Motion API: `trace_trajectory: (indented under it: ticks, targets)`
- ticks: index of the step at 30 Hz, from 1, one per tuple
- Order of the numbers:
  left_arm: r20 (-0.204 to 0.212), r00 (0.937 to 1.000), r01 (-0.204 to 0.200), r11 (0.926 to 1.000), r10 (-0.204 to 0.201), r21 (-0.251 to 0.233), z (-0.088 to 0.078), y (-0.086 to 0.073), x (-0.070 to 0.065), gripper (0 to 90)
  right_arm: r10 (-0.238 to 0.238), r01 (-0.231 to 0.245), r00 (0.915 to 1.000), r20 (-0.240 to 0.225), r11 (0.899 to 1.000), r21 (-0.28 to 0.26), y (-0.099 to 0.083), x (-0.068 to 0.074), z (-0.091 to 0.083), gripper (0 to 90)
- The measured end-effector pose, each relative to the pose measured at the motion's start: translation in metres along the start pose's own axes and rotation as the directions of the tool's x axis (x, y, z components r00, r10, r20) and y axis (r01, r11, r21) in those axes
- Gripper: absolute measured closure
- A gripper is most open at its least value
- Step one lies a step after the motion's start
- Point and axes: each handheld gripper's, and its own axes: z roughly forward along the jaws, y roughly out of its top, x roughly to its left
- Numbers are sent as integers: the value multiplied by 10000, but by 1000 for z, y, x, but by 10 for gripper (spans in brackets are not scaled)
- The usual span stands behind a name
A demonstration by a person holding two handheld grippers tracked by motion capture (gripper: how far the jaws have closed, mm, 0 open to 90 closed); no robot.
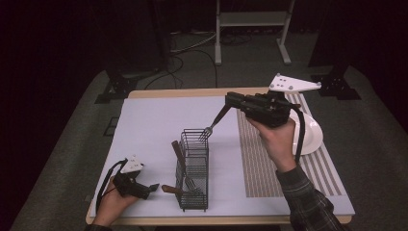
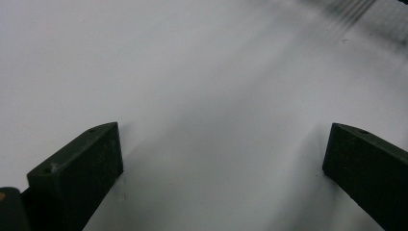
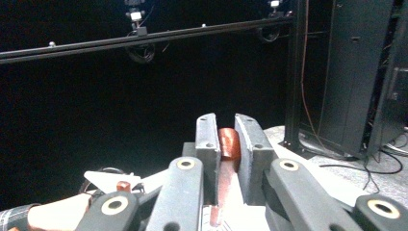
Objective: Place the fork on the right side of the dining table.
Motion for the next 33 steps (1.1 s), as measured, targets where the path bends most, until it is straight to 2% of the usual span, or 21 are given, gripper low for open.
trace_trajectory:
  ticks: [7,13,24,33]
  targets:
    - [-4,10000,-1,10000,1,-4,0,0,0,0,54,-47,9994,341,9998,-215,2,-6,-16,803]
    - [-2,10000,-6,10000,6,11,0,0,0,0,119,-106,9974,704,9997,-198,-4,-13,-30,803]
    - [-12,10000,-23,10000,23,9,0,0,0,0,513,-536,9895,1351,9985,131,-29,-27,-48,803]
    - [-11,10000,-2,10000,2,12,0,0,0,0,843,-925,9774,1938,9951,339,-51,-38,-66,803]
